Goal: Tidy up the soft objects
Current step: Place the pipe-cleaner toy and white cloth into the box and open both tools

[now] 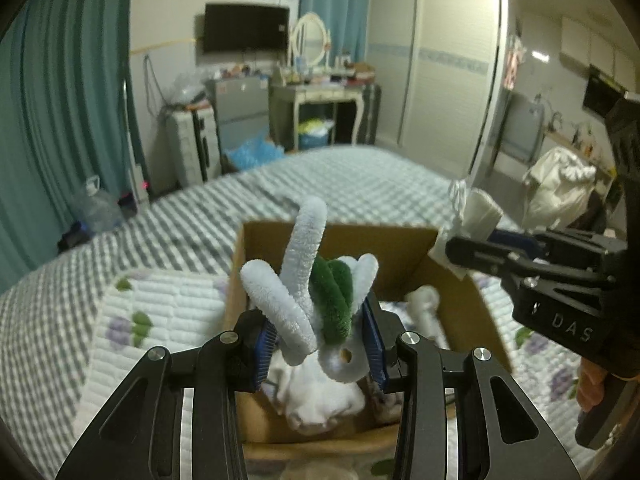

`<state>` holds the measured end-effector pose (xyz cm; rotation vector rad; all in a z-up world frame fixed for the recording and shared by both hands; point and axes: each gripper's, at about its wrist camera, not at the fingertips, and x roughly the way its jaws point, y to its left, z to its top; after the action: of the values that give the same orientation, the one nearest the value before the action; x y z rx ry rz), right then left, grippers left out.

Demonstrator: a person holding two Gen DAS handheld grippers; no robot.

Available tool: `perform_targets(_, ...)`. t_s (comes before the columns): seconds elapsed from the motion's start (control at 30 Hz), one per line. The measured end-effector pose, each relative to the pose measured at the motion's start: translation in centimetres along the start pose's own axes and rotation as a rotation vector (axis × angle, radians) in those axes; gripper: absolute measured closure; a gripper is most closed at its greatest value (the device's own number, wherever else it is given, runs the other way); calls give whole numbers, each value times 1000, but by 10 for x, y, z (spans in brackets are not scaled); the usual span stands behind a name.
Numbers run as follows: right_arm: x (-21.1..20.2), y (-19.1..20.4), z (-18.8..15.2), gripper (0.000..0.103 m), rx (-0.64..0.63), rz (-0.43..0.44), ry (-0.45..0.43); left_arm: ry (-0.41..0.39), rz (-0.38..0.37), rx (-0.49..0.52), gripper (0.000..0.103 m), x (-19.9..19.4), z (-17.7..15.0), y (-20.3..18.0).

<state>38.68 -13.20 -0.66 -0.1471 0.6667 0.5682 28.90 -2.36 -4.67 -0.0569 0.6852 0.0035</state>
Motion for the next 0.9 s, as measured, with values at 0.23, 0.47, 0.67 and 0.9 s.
perform_targets(0.23,43,-24,-7,78,36,12,41,38,-9,44,65,27,-5,-16)
perform_targets(0.47,39,-30,-9,69,60,1,32,1,0,44,42,13,-3,-20)
perform_targets(0.67,6,-27,-5,42,85,-31,-27,-43,49,17,12,-18,5,-18)
perform_targets(0.9,-77,-16,7,33,70,-84,-121,-161,98,54,12,-100,17,-23)
